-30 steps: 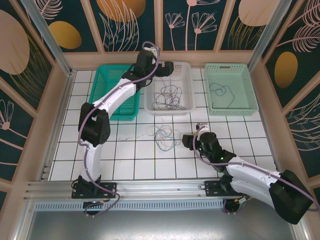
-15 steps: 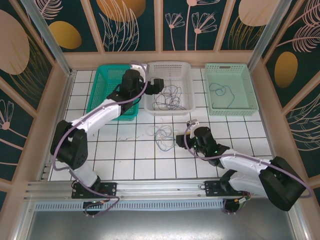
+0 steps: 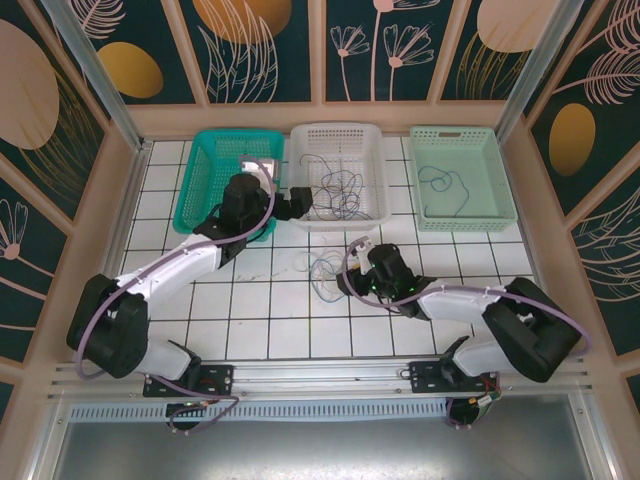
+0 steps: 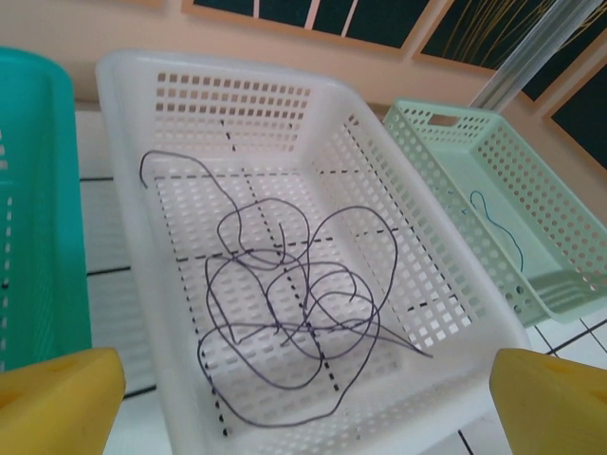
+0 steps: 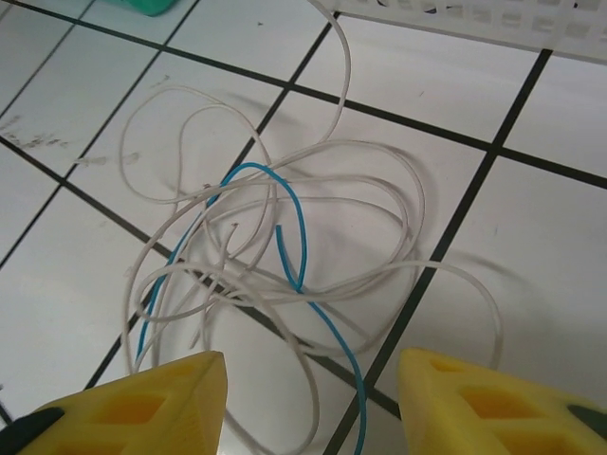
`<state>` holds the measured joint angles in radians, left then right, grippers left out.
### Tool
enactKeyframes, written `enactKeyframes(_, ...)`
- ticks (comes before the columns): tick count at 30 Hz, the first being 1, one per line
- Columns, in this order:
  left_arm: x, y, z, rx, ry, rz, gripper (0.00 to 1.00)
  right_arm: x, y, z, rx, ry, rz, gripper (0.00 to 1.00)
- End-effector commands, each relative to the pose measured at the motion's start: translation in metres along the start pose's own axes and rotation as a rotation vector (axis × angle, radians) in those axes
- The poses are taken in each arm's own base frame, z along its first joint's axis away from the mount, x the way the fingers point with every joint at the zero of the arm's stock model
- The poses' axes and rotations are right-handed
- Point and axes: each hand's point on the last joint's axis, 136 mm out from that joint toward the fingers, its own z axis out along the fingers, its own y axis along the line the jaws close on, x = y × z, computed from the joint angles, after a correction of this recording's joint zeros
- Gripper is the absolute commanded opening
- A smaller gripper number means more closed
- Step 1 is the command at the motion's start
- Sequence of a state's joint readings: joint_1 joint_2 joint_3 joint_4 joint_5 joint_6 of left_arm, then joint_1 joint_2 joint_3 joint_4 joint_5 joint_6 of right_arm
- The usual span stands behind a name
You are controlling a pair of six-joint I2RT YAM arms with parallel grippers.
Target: Untangle the cables
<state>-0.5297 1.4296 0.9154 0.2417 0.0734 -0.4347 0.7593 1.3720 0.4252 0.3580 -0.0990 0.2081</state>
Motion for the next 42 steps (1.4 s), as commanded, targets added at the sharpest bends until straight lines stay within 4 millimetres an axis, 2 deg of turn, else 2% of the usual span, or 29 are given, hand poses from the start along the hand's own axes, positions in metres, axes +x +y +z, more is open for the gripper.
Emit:
enactKeyframes(1, -0.011, -0.011, -0.012, 0.059, -0.069, -0.038, 0.99, -0.006, 0.003, 0.01, -0.003, 0.011, -0.03, 0.48)
enactKeyframes(5, -0.004, -0.01, -0.018, 0.068, -0.068, -0.059, 0.99, -0.007, 0.002, 0.019, 0.002, 0.017, -0.03, 0.41)
enactKeyframes(8, 0.002, -0.005, -0.019, 0.053, -0.06, -0.065, 0.99, -0.005, 0.0, 0.022, 0.013, 0.026, -0.028, 0.31)
enactKeyframes(11, 0.004, -0.003, -0.022, 0.048, -0.065, -0.073, 0.98, -0.01, 0.0, 0.017, 0.017, -0.002, -0.021, 0.12)
enactKeyframes(14, 0.004, -0.002, -0.025, 0.041, -0.074, -0.074, 0.99, -0.022, 0.003, 0.001, 0.005, -0.078, -0.018, 0.01)
enactKeyframes(19, 0.009, -0.003, -0.027, 0.061, -0.068, -0.051, 0.99, -0.041, 0.017, -0.029, -0.056, -0.189, -0.037, 0.0)
enactKeyframes(23, 0.016, -0.014, -0.027, 0.109, -0.041, -0.012, 0.98, -0.055, 0.029, -0.049, -0.103, -0.247, -0.062, 0.0)
enactKeyframes(26, 0.018, -0.034, -0.032, 0.18, -0.037, 0.048, 0.98, -0.066, 0.039, -0.061, -0.132, -0.257, -0.096, 0.0)
enactKeyframes(29, 0.022, -0.062, -0.04, 0.296, -0.036, 0.129, 0.98, -0.077, 0.045, -0.07, -0.14, -0.26, -0.12, 0.0)
enactKeyframes(34, 0.039, -0.101, -0.048, 0.478, 0.015, 0.224, 0.91, -0.092, 0.053, -0.079, -0.151, -0.269, -0.138, 0.0)
enactKeyframes(38, 0.052, -0.115, -0.055, 0.576, 0.048, 0.252, 0.86, -0.098, 0.049, -0.083, -0.127, -0.272, -0.139, 0.0)
enactKeyframes(42, 0.064, -0.119, -0.059, 0.616, 0.075, 0.271, 0.82, -0.104, 0.049, -0.089, -0.127, -0.292, -0.142, 0.0)
